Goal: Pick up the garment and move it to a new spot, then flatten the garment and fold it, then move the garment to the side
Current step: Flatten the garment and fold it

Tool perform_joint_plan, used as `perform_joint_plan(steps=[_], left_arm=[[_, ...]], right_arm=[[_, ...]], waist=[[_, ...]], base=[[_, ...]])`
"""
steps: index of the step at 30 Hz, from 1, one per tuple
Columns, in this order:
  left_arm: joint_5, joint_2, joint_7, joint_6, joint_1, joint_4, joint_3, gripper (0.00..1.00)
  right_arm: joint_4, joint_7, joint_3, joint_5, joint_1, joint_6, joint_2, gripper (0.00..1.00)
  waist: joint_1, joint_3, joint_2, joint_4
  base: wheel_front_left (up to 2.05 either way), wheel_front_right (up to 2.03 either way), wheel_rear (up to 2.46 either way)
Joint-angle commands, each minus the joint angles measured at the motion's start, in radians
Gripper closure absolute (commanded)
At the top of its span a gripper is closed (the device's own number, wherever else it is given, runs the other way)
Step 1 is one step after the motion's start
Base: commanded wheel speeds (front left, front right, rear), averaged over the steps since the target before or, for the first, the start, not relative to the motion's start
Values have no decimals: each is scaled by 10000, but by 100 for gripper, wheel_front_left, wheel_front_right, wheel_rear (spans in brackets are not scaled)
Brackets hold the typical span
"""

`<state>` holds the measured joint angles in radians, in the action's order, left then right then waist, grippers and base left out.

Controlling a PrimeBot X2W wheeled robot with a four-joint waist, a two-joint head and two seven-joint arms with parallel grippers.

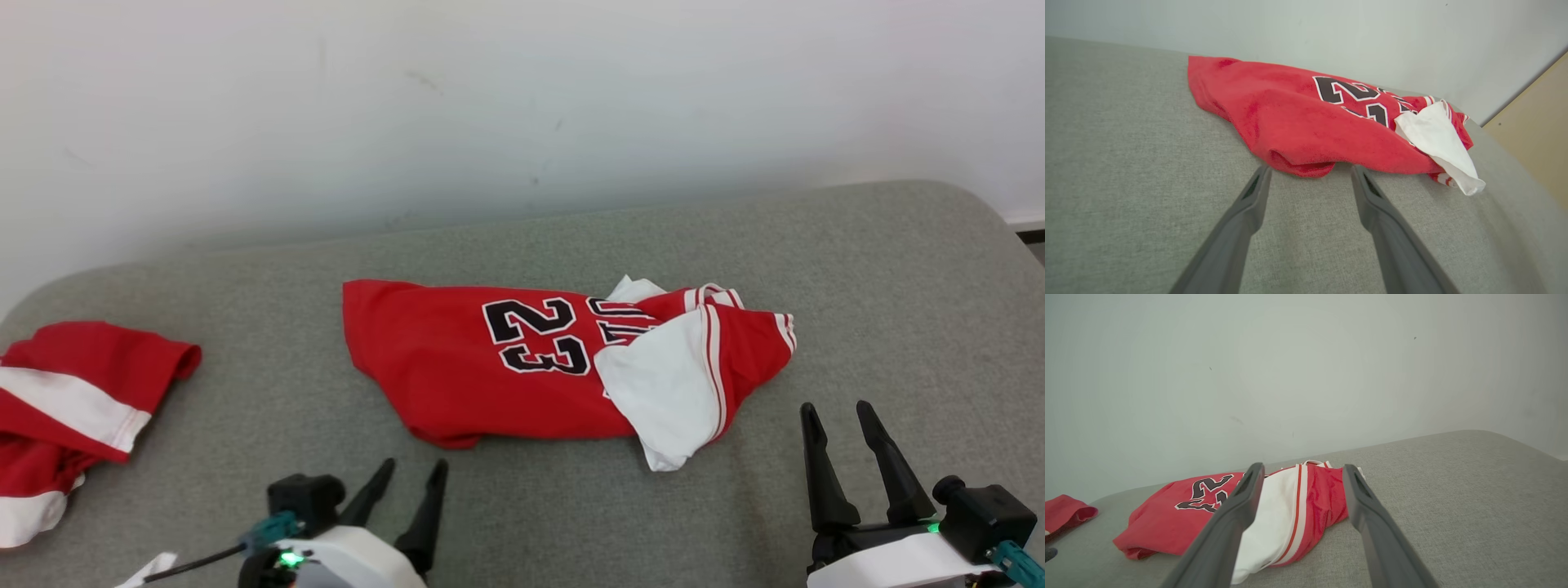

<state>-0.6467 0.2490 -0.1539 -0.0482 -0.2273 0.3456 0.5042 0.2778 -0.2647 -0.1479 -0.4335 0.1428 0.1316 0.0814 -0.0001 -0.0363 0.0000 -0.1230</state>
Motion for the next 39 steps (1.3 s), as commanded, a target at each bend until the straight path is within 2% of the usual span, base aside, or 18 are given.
perform_joint_plan(steps=[1, 10, 21, 22, 23, 24, 31, 39], left_arm=[[-69, -100, 111, 120, -210, 180, 111, 0], [-922, -862, 642, 623, -1301, 2025, -81, 0], [-1380, -927, 470, 890, -2344, 3986, -545, 0], [-1402, -915, 445, 923, -2420, 4103, -553, 3], [-1417, -916, 424, 973, -2473, 4208, -553, 49], [-1379, -905, 399, 983, -2526, 4289, -525, 100], [-1000, -853, 30, 1166, -2676, 4487, -232, 100], [24, -169, -521, 706, -2499, 3787, 303, 100]], right_arm=[[-9, 8, 19, -66, 105, -18, 29, 0], [-108, 8, 132, -62, 406, -18, -100, 0], [-157, 8, 233, -66, 526, -18, -258, 0], [-151, 8, 243, -53, 527, -18, -265, 0], [-142, 8, 255, -42, 526, -18, -268, 0], [-128, 8, 271, -36, 516, -18, -271, 0], [-61, 8, 390, 50, 400, -18, -280, 0], [-61, 8, 513, 190, 207, -18, -198, 0]], waist=[[1, -123, 0, -111], [1, -845, 0, -760], [1, -1205, 0, -1271], [1, -1208, 0, -1277], [1, -1204, 0, -1276], [1, -1192, 0, -1269], [1, -952, 0, -992], [1, -524, 0, -115]], base=[[0, 0, 0], [0, 0, 0], [0, 0, 0], [0, 0, 0], [0, 0, 0], [0, 0, 0], [0, 0, 0], [0, 0, 0]])
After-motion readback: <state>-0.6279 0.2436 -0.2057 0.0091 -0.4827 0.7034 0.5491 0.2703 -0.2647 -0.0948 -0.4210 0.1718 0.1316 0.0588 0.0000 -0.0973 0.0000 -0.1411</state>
